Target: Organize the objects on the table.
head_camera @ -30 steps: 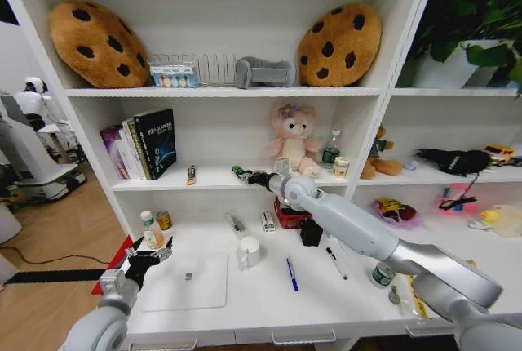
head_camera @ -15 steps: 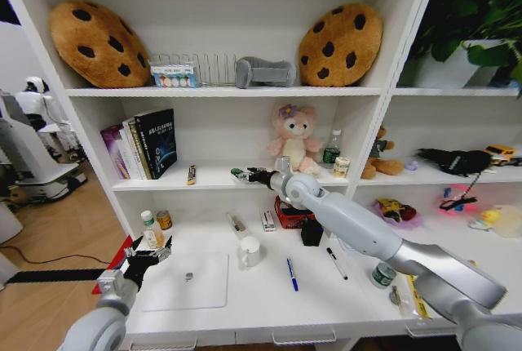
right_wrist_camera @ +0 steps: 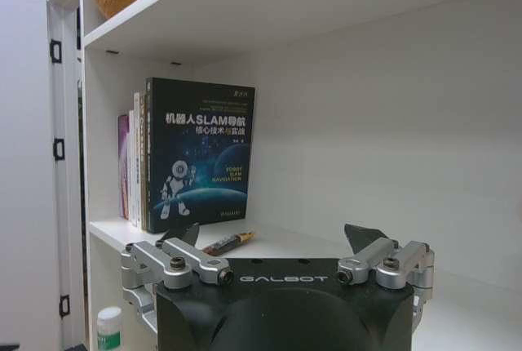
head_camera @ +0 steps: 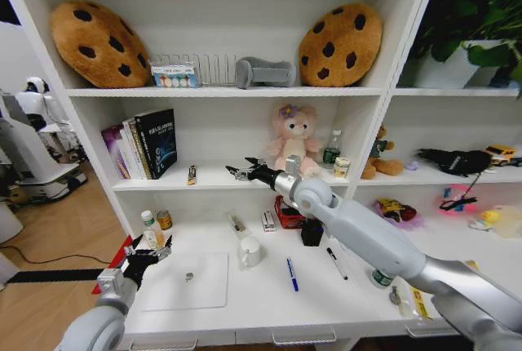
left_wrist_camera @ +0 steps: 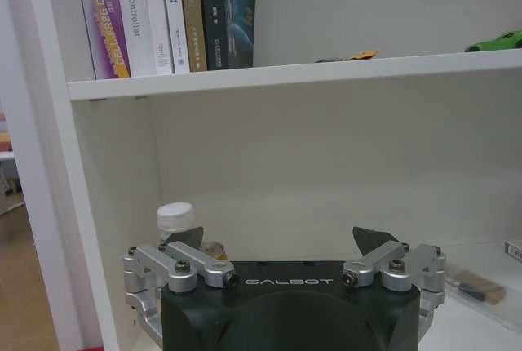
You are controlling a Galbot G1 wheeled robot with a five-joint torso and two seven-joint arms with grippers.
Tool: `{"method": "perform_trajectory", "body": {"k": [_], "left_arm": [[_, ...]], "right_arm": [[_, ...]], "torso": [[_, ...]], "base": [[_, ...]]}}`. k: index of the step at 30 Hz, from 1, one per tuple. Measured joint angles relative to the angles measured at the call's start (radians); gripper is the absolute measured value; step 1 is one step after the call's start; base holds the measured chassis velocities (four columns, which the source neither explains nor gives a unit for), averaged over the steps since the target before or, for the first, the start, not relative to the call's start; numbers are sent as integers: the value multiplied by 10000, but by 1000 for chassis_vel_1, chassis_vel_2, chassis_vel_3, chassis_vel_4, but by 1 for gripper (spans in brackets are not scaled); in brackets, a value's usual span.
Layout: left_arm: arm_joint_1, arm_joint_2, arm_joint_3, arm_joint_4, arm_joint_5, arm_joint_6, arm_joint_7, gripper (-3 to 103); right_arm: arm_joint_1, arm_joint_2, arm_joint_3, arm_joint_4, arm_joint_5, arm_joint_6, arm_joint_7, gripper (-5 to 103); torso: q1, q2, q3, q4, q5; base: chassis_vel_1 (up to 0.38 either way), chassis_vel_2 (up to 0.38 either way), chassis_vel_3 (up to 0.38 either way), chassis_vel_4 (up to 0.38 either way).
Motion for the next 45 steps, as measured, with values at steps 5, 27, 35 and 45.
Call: {"method": "perform_trajectory", "body": {"k": [5,27,35,45], "left_arm": [[-56,84,-51,12,-33,0,17,100],[279,-79,-233,-368,26,-34,-33,100],[265,-57,-170,-314,59,-63,-32,100],[292,-33,-148,-247,59,-63,-32,100]], "right_arm": [[-1632,-809,896,1180,-292,67,226,100],[-8492,-1465,4582,3694,-1710,690,3048,100],[-10426,-836,5337,3937,-1491,567,4998,100],[-10487,-267,4914,3281,-994,-97,6255,100]], "torso": [[0,0,0,-4,2],[0,1,0,-1,-2],[-1,1,0,-3,-1],[1,1,1,0,-1]], "base": [[0,0,0,0],[0,0,0,0],[0,0,0,0],[0,0,0,0]]}}
